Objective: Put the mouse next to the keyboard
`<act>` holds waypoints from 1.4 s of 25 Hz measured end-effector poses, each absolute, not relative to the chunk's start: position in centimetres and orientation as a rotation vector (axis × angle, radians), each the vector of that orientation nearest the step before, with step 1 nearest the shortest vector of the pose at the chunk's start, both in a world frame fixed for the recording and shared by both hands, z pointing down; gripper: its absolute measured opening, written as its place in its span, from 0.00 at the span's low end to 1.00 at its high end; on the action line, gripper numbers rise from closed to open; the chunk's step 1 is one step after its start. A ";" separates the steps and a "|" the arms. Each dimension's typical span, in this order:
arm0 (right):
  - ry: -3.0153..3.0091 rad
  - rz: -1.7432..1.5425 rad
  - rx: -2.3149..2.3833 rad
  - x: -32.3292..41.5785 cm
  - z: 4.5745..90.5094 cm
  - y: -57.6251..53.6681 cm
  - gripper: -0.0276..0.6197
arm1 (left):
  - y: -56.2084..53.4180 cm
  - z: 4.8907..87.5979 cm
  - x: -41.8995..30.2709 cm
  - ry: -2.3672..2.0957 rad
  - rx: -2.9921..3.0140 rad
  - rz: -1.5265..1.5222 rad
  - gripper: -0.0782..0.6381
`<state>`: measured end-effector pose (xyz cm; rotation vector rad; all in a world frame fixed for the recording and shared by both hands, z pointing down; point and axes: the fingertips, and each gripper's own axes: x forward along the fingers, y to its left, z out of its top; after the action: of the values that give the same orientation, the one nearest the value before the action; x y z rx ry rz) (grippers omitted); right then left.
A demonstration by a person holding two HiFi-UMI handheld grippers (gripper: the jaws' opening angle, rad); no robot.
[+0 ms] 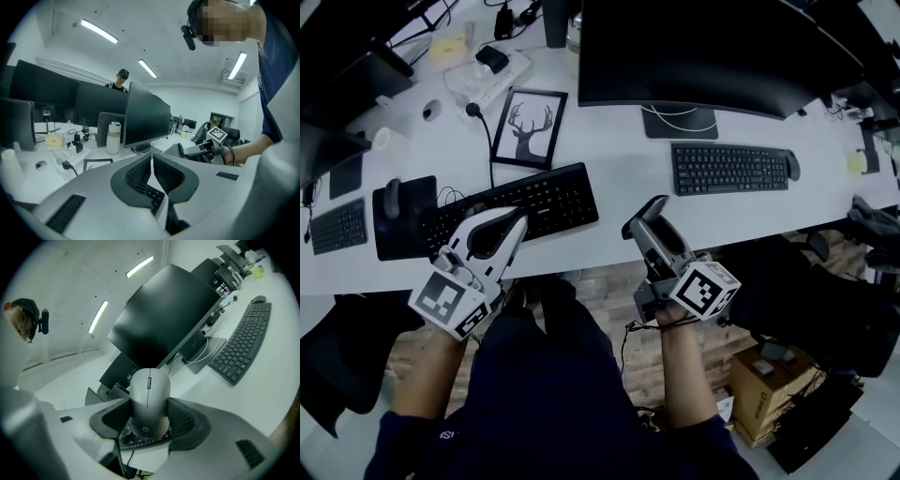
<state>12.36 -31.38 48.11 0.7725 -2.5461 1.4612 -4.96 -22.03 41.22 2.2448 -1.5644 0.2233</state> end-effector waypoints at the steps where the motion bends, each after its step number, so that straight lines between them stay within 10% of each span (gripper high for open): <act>1: -2.539 1.450 0.771 12.3 48.4 -31.7 0.44 | -22.1 41.4 -5.1 -1.568 2.237 0.223 0.17; 35: -2.197 0.950 0.643 9.9 60.0 -33.7 0.44 | -21.3 46.2 -8.7 -1.625 2.077 0.162 0.17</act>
<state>9.88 -33.72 59.99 0.6434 -2.1970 0.9503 -8.67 -21.32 46.19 2.0765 -1.6249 0.1623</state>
